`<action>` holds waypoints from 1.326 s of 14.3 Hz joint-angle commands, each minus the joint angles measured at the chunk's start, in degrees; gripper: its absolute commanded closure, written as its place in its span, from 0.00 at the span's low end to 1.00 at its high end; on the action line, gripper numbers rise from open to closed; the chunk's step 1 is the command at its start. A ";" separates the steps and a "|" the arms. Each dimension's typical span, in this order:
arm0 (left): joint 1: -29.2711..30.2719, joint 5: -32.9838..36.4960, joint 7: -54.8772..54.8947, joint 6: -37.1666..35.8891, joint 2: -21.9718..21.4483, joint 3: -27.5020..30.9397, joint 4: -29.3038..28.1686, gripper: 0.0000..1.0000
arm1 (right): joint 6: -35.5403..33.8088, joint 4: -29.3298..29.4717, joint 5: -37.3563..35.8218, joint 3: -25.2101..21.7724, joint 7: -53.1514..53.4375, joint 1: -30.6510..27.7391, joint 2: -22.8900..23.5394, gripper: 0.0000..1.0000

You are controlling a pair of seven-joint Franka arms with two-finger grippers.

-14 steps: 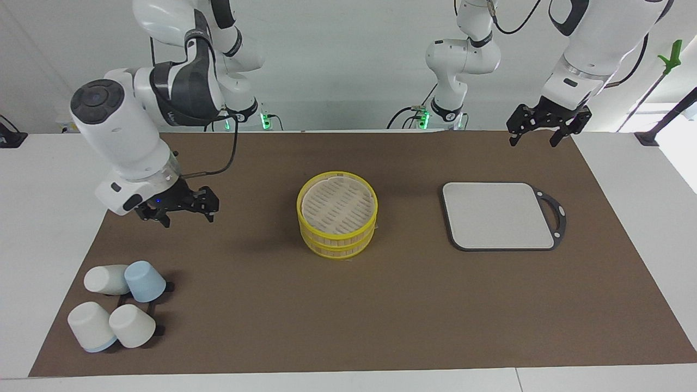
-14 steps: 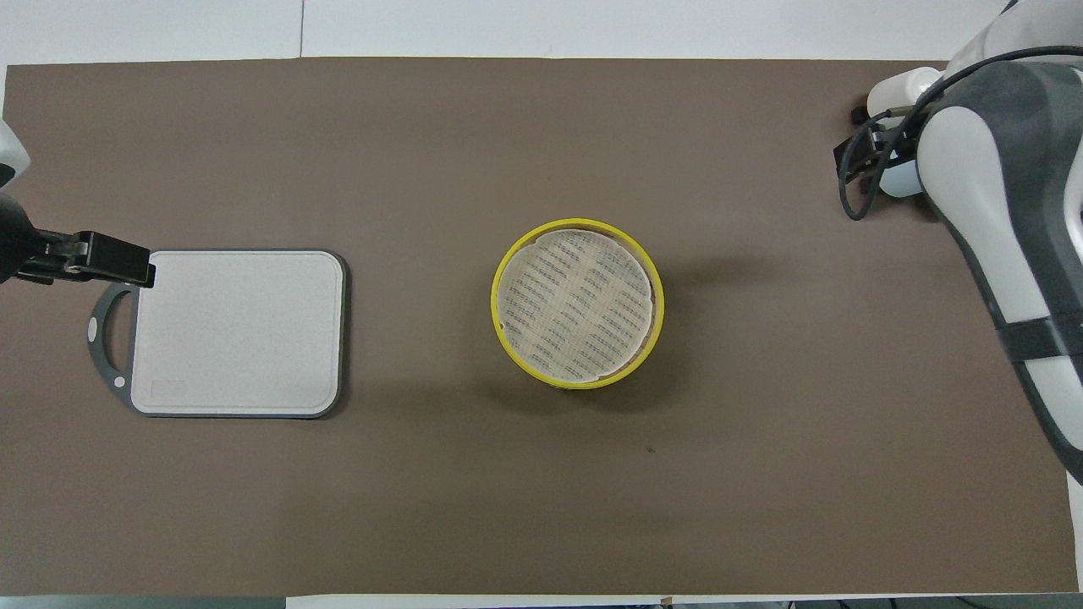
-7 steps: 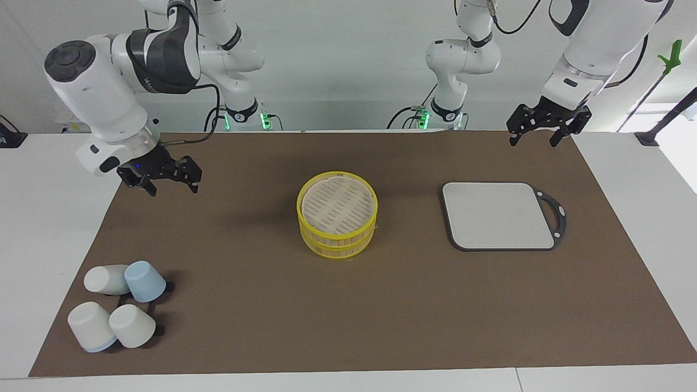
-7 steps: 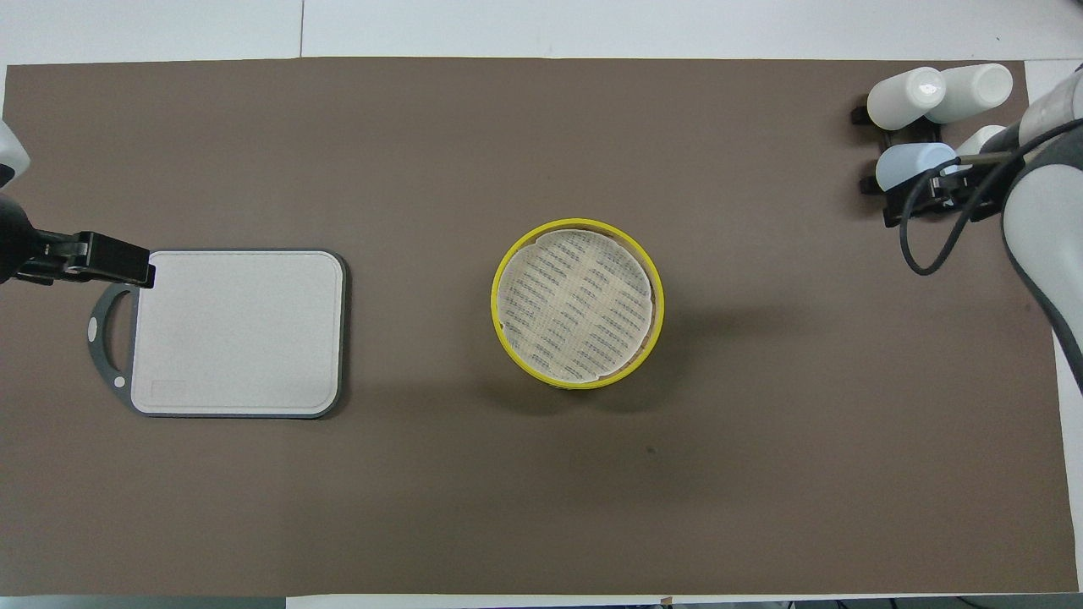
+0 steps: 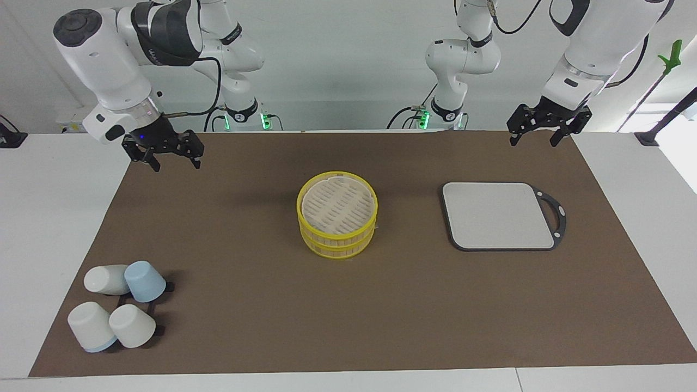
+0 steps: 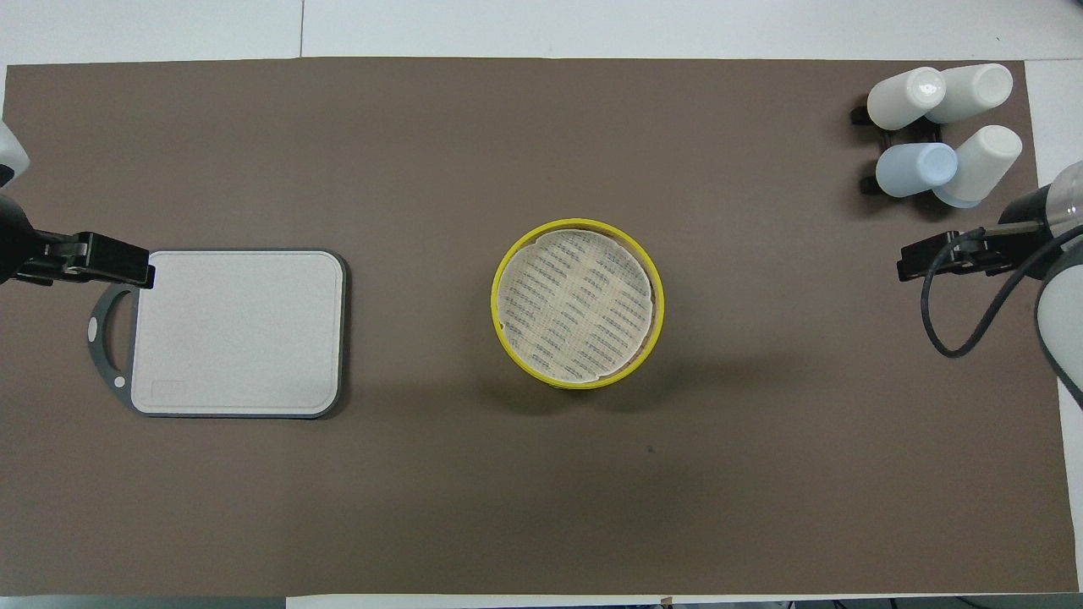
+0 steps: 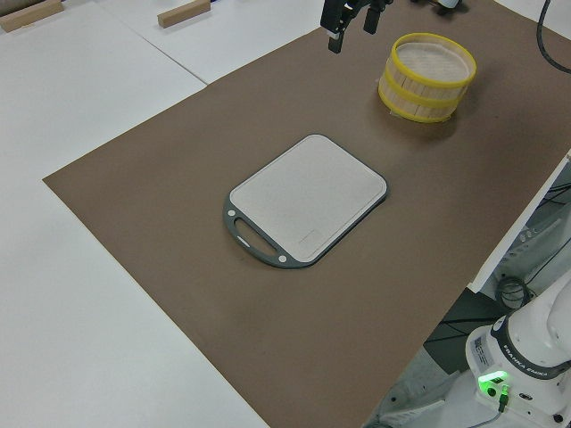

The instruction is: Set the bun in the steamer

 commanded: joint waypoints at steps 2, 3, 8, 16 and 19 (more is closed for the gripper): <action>0.51 -0.54 -1.95 -0.54 -1.39 -0.30 -1.16 0.00 | -3.48 3.01 0.04 0.74 -0.50 -1.99 0.80 0.00; 0.51 -0.54 -1.95 -0.54 -1.39 -0.30 -1.16 0.00 | -4.70 4.41 0.04 0.74 -0.50 -2.26 1.42 0.00; 0.42 -0.45 -2.13 -0.54 -1.39 -0.30 -1.16 0.00 | -6.21 5.92 -0.05 0.56 -0.50 -2.35 1.69 0.00; 0.16 -0.62 -2.92 -0.36 -1.39 -0.30 -1.16 0.00 | -5.86 5.92 -0.23 0.56 -0.50 -2.35 1.69 0.00; 0.24 -0.62 -2.92 -0.36 -1.39 -0.30 -1.16 0.00 | -5.42 5.92 -4.26 0.65 -2.17 -2.00 1.69 0.00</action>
